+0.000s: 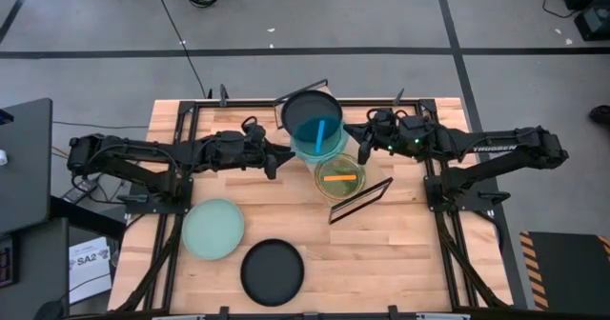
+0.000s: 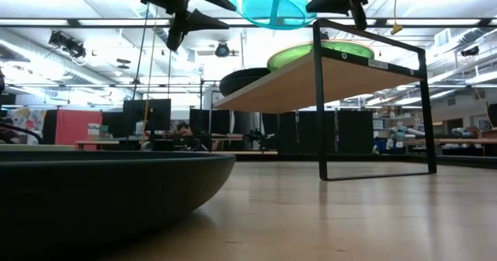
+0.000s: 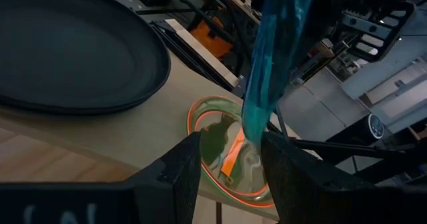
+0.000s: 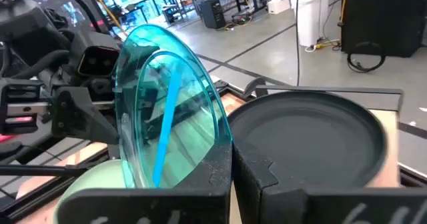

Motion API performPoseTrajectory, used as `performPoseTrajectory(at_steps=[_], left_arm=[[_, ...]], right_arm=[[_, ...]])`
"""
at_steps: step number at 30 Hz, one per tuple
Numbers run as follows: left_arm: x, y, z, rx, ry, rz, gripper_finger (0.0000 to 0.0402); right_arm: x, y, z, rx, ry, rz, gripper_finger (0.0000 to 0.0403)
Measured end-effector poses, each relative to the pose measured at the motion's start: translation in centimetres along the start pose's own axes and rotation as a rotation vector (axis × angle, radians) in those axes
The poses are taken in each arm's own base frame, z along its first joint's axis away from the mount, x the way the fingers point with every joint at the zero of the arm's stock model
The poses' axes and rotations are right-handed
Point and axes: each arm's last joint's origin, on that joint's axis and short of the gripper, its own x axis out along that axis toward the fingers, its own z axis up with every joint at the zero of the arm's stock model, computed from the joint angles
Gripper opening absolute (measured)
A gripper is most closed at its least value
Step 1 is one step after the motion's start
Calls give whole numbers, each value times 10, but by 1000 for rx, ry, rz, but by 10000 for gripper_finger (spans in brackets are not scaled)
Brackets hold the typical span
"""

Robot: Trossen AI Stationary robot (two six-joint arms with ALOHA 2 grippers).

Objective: Place and stack plates onto a shelf
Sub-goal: Stack the transparent blue plate on the top of the transparent orange plate on the shelf

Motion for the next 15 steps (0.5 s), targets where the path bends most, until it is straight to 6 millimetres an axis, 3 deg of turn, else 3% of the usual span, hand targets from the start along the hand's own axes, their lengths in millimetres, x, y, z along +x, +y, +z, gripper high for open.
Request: performPoseTrajectory(at_steps=[8, 15], left_arm=[[0, 0, 0, 0, 0, 1, 162], [0, 0, 0, 0, 1, 2, 163]], right_arm=[[-25, -12, 5, 75, 81, 32, 10], [-40, -17, -3, 159, 244, 89, 10]])
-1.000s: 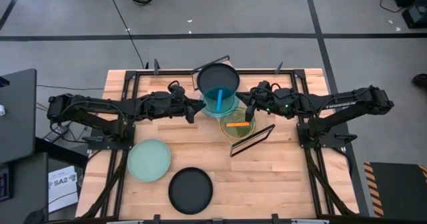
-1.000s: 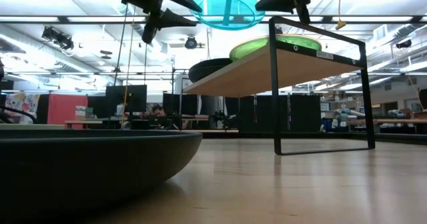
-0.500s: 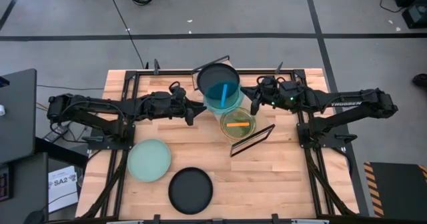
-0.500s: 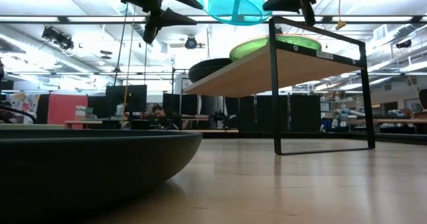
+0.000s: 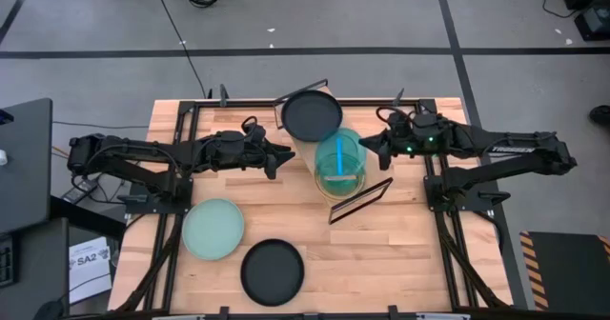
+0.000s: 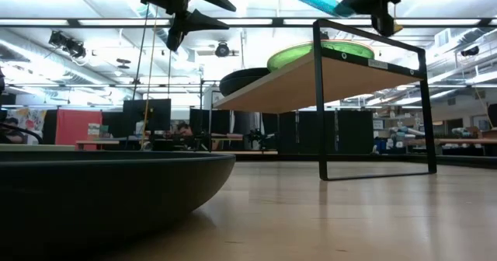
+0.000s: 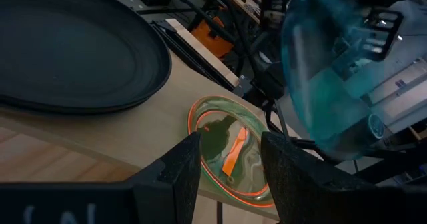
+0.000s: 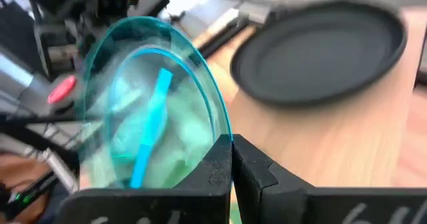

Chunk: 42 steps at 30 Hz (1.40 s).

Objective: Place and stack plates onto a shelf
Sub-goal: Stack the transparent blue plate on the top of the transparent orange plate on the shelf

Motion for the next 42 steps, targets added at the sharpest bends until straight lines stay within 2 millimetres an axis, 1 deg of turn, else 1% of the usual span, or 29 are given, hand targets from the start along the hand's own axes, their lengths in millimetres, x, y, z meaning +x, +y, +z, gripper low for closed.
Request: performPoseTrajectory(at_steps=[5, 8, 15, 24, 32, 42], left_arm=[[0, 0, 0, 0, 0, 0, 163], [0, 0, 0, 0, 0, 0, 163], [0, 0, 0, 0, 1, 0, 163], [0, 0, 0, 0, 2, 2, 163], [0, 1, -1, 2, 7, 6, 163], [0, 1, -1, 2, 12, 10, 163]], right_arm=[[3, -4, -9, 19, 103, -25, 10], [9, -5, -13, 13, 146, -41, 10], [22, -4, -20, 12, 239, -13, 10], [32, -5, -24, 7, 275, -34, 10], [32, -6, -23, 4, 262, -53, 10], [32, -13, -21, 21, 267, -92, 11]])
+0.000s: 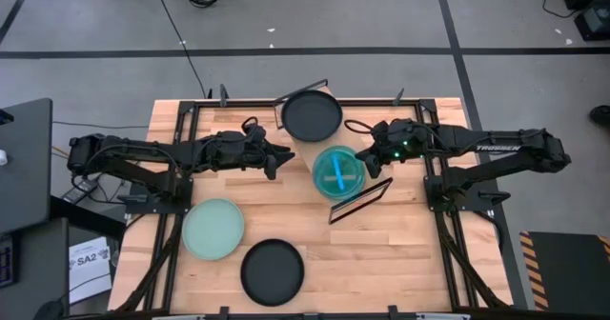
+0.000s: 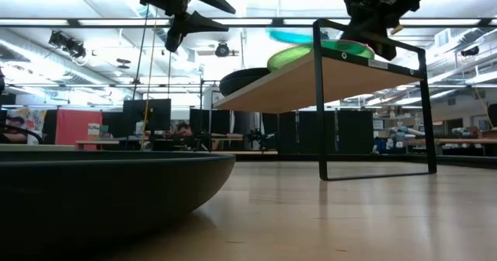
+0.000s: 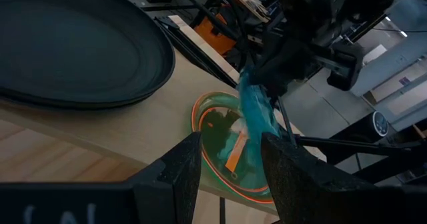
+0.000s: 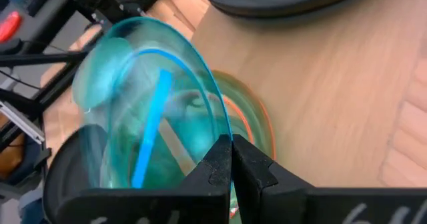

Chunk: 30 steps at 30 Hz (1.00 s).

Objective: Place and stack plates onto a shelf
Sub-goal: Stack the transparent blue plate on the top of the transparent orange plate on the shelf

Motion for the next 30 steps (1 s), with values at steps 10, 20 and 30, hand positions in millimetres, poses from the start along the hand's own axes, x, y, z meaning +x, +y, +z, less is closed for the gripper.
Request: performPoseTrajectory(at_steps=[10, 20, 30], left_arm=[[0, 0, 0, 0, 0, 0, 162], [0, 0, 0, 0, 0, 0, 162], [0, 0, 0, 1, 2, 2, 162]], right_arm=[[0, -2, -2, 2, 41, 7, 11], [0, -2, -2, 1, 41, 7, 14], [0, -2, -2, 1, 41, 7, 70]])
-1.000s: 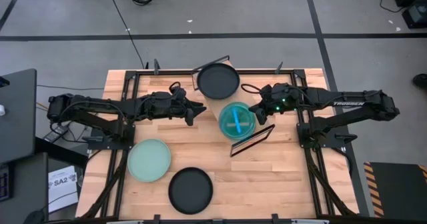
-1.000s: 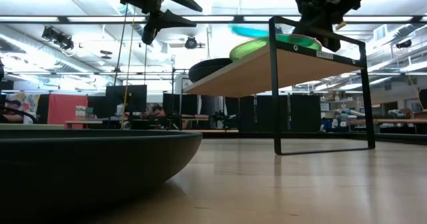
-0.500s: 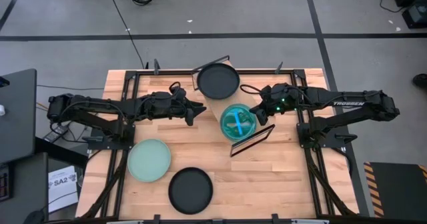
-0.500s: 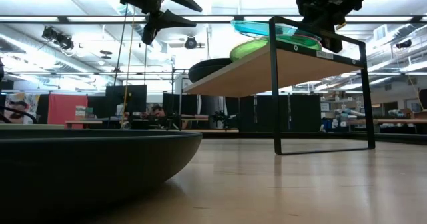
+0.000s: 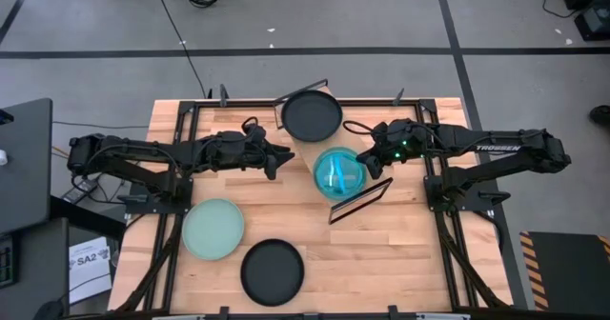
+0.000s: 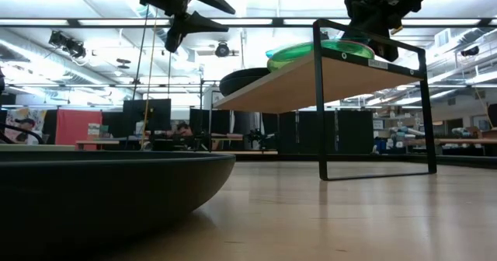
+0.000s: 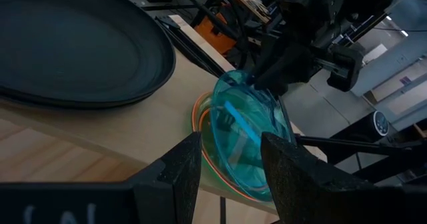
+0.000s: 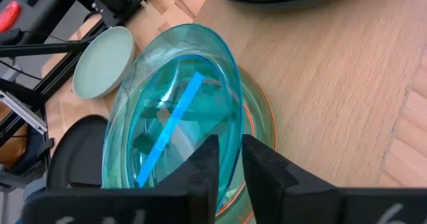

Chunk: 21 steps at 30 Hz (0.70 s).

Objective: Place and stack plates onto a shelf
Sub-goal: Stack the transparent blue plate on the top of the transparent orange plate on the shelf

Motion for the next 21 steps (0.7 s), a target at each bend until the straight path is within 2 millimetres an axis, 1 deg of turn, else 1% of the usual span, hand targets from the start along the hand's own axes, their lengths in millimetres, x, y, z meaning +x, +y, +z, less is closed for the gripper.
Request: performPoseTrajectory(at_steps=[8, 18, 21], left_arm=[[0, 2, -3, 8, 28, 24, 162], [0, 4, -5, 14, 49, 42, 162], [0, 4, -5, 14, 49, 42, 162]], right_arm=[[0, 0, 0, -6, -7, -10, 117], [0, 0, 0, -8, -10, -15, 145], [0, -2, 0, -9, -26, -53, 153]])
